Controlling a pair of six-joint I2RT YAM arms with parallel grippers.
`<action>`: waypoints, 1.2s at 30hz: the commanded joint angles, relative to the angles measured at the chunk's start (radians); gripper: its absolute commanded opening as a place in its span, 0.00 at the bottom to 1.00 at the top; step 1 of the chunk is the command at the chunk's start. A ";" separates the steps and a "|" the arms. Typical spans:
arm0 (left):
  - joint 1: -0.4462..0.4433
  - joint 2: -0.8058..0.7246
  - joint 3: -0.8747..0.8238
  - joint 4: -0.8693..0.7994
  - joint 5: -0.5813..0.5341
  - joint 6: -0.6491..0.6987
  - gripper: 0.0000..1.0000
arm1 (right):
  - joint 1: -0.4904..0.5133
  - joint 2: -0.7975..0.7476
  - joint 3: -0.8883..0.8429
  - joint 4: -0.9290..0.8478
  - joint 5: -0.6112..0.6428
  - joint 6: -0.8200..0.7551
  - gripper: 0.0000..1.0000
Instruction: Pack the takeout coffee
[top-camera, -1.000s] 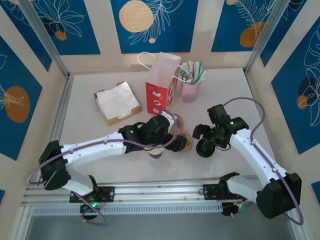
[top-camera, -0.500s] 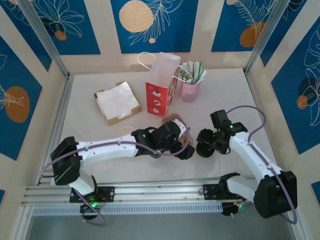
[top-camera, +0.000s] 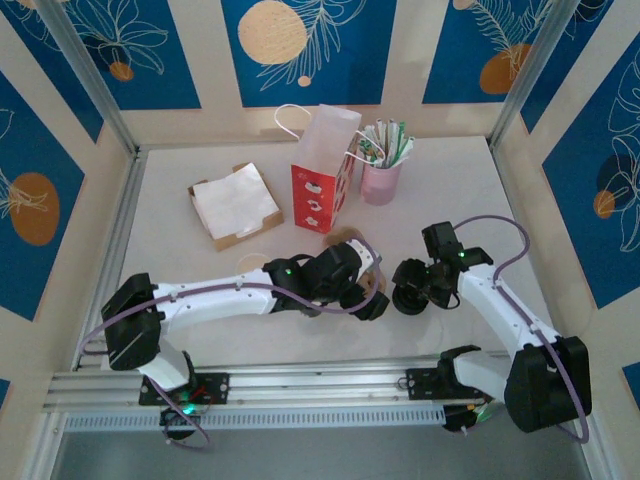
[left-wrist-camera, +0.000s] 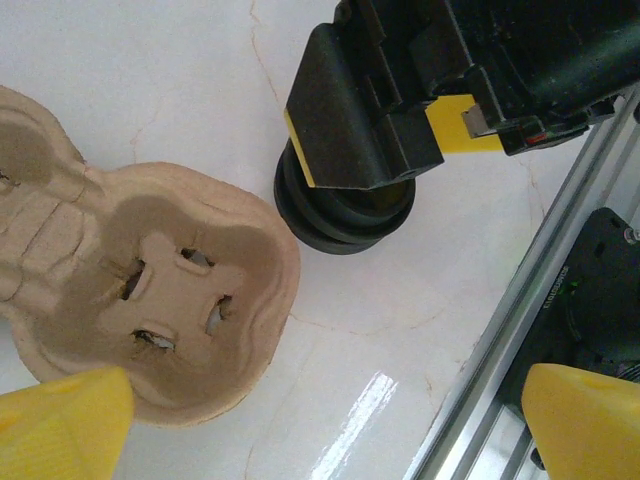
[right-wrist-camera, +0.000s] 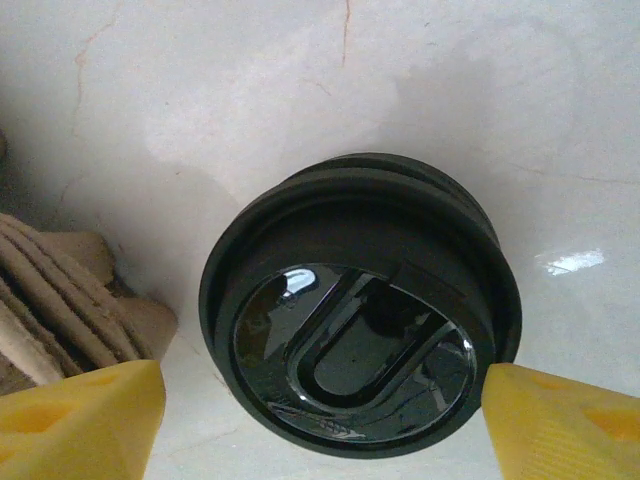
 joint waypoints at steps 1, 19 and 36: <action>-0.012 0.004 0.018 0.025 -0.018 0.024 1.00 | -0.006 0.010 -0.011 0.000 -0.005 -0.001 0.83; -0.012 0.002 0.010 0.028 -0.024 0.025 1.00 | 0.001 0.041 0.005 -0.025 0.054 0.017 0.88; -0.012 0.001 0.003 0.034 -0.023 0.024 1.00 | 0.008 0.070 0.003 -0.011 0.056 0.019 0.85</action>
